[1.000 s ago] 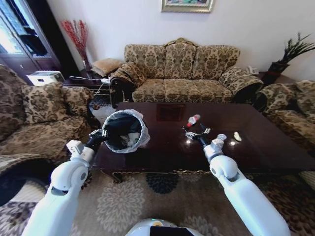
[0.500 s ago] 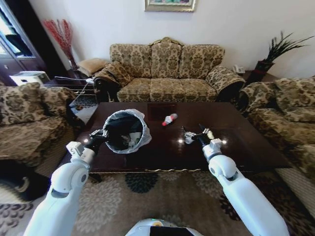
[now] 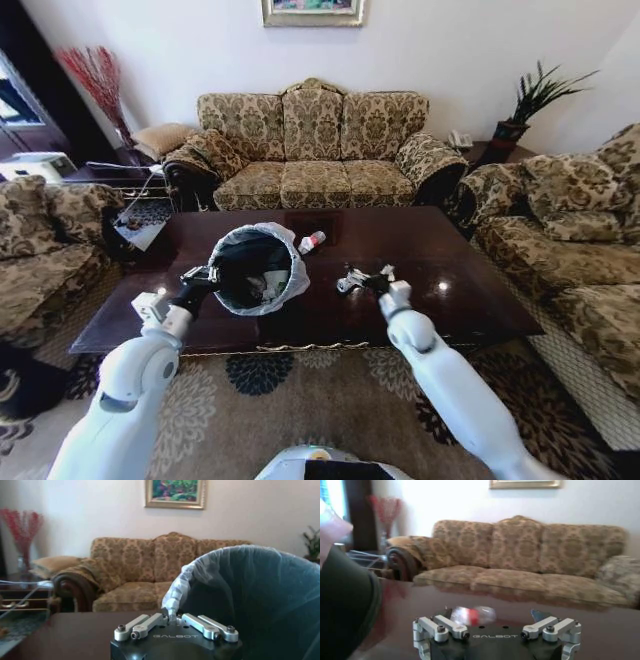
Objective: Move to the front of the table and place the trash on the table into the trash bin.
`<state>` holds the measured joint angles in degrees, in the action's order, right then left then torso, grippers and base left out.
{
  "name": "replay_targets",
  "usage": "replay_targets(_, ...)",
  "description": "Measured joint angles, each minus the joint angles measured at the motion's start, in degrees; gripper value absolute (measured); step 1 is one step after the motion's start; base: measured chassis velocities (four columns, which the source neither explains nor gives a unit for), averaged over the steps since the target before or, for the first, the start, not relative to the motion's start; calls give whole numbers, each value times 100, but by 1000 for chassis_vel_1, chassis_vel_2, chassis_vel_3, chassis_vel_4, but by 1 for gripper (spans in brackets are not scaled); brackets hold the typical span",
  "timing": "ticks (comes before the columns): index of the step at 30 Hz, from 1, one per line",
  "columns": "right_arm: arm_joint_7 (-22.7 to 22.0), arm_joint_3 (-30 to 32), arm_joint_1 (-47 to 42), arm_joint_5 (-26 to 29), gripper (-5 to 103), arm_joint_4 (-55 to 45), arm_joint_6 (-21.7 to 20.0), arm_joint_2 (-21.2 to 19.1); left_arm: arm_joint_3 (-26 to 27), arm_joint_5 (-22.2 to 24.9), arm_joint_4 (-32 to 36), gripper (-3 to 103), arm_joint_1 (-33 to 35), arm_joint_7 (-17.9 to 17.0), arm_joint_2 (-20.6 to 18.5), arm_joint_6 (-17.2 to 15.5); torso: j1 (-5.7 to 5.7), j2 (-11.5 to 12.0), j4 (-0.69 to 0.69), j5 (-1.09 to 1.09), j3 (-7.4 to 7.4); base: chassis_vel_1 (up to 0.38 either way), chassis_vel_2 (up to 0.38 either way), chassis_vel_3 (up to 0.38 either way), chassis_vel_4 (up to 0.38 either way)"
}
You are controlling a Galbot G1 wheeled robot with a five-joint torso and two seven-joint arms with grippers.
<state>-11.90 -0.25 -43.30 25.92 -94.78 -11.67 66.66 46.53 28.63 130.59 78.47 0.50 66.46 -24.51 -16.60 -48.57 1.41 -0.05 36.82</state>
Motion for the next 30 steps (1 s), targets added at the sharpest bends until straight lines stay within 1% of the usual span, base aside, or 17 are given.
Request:
replay_targets(2, -20, -113, 168, 27, 100, 162, 38, 69, 9, -19, -2, 0, -2, -28, -9, 6, -1, 0, -1, 0, 0, 116, 86, -9, -34)
replay_targets(3, -80, -313, 501, 115, 100, 522, 118, 244, 31, -58, -61, 0, -36, -61, -42, 44, -2, 0, -5, 0, 0, 58, 27, -6, -10)
replay_targets(4, -80, -313, 501, 115, 100, 522, 118, 244, 31, -58, -61, 0, -36, -61, -42, 44, -2, 0, -5, 0, 0, 58, 27, -6, -10)
replay_targets(5, -119, -382, 636, 153, 100, 692, 140, 330, 40, -62, -87, 0, -61, -70, -57, 50, -4, 0, -7, -1, 0, 0, 0, 0, 0)
replay_targets(6, -213, -511, 878, 209, 100, 1040, 195, 556, 53, -60, -136, 0, -107, -81, -91, 51, -5, 0, -11, 3, 2, 0, 0, 0, 0)
replay_targets(8, -233, -536, 930, 217, 100, 1123, 212, 621, 55, -57, -147, 0, -121, -81, -100, 51, -5, 1, -11, 7, 2, 0, 0, 0, 0)
replay_targets(9, -244, -563, 1026, 208, 100, 1278, 225, 760, 56, -47, -172, 0, -148, -80, -112, 52, -4, 0, -14, 6, 1, 0, 0, 0, 0)
replay_targets(11, -189, -568, 1068, 167, 100, 1337, 200, 831, 56, -38, -191, 0, -164, -79, -115, 52, -3, 0, -15, 4, 1, 0, 0, 0, 0)
replay_targets(14, -76, -567, 1070, 35, 100, 1347, 183, 829, 55, -34, -230, 0, -199, -80, -115, 52, -1, 0, -12, 3, 0, 0, 0, 0, 0)
replay_targets(17, -55, -558, 1056, -20, 100, 1343, 183, 800, 49, -30, -262, 0, -226, -80, -115, 52, -1, 0, -11, 3, 0, 0, 0, 0, 0)
replay_targets(25, -74, -504, 998, -35, 100, 1225, 99, 640, -30, -19, -378, 0, -338, -75, -99, 50, 0, 0, -13, 5, 0, -46, 26, 37, -40)
replay_targets(30, -83, -496, 977, -34, 100, 1185, 81, 594, -54, -17, -397, 0, -354, -86, -74, 9, 1, 0, -13, 5, -1, -123, 155, 135, -147)
